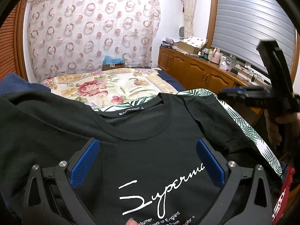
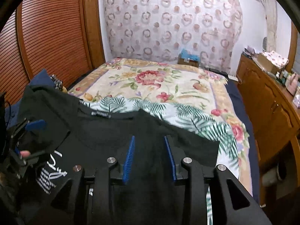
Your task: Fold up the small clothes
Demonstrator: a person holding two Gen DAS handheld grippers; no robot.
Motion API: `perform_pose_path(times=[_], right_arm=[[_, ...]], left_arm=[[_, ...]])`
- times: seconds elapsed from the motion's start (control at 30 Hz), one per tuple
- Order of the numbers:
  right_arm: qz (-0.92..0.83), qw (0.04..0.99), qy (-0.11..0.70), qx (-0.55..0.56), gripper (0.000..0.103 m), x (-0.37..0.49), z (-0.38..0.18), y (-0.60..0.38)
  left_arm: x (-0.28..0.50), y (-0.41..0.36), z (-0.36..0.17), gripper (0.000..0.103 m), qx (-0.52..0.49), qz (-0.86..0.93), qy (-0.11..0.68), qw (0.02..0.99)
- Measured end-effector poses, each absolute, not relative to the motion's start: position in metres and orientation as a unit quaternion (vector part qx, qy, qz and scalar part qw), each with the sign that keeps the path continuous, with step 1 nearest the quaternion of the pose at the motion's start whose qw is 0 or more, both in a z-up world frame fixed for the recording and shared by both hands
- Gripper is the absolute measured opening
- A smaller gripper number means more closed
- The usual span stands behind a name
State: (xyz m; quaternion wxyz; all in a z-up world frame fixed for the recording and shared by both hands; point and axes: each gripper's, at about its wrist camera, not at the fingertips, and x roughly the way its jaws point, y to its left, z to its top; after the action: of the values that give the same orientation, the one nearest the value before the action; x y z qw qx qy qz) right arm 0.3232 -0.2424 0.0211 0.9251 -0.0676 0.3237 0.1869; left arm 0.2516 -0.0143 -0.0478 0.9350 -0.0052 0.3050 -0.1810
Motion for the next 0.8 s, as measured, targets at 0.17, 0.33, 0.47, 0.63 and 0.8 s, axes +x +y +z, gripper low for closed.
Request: perform_pose_path(times=[0.17, 0.33, 0.47, 0.63, 0.8], right_arm=[[0.180, 0.911, 0.367, -0.048, 0.033, 0.310, 0.016, -0.244], [0.191, 0.898, 0.393, -0.048, 0.033, 0.302, 0.008, -0.228], [0.212, 0.888, 0.403, -0.061, 0.033, 0.299, 0.009, -0.218], [0.220, 0.881, 0.410, -0.083, 0.033, 0.297, 0.008, -0.205], [0.203, 0.882, 0.402, -0.139, 0.013, 0.297, 0.008, -0.198]], left_arm=[[0.251, -0.015, -0.048, 0.103, -0.005, -0.180, 0.305, 0.935], [0.252, -0.014, -0.050, 0.103, -0.007, -0.178, 0.306, 0.935], [0.253, -0.015, -0.050, 0.103, -0.008, -0.175, 0.307, 0.935], [0.253, -0.014, -0.051, 0.103, -0.008, -0.177, 0.307, 0.935], [0.254, -0.014, -0.050, 0.103, -0.008, -0.175, 0.307, 0.936]])
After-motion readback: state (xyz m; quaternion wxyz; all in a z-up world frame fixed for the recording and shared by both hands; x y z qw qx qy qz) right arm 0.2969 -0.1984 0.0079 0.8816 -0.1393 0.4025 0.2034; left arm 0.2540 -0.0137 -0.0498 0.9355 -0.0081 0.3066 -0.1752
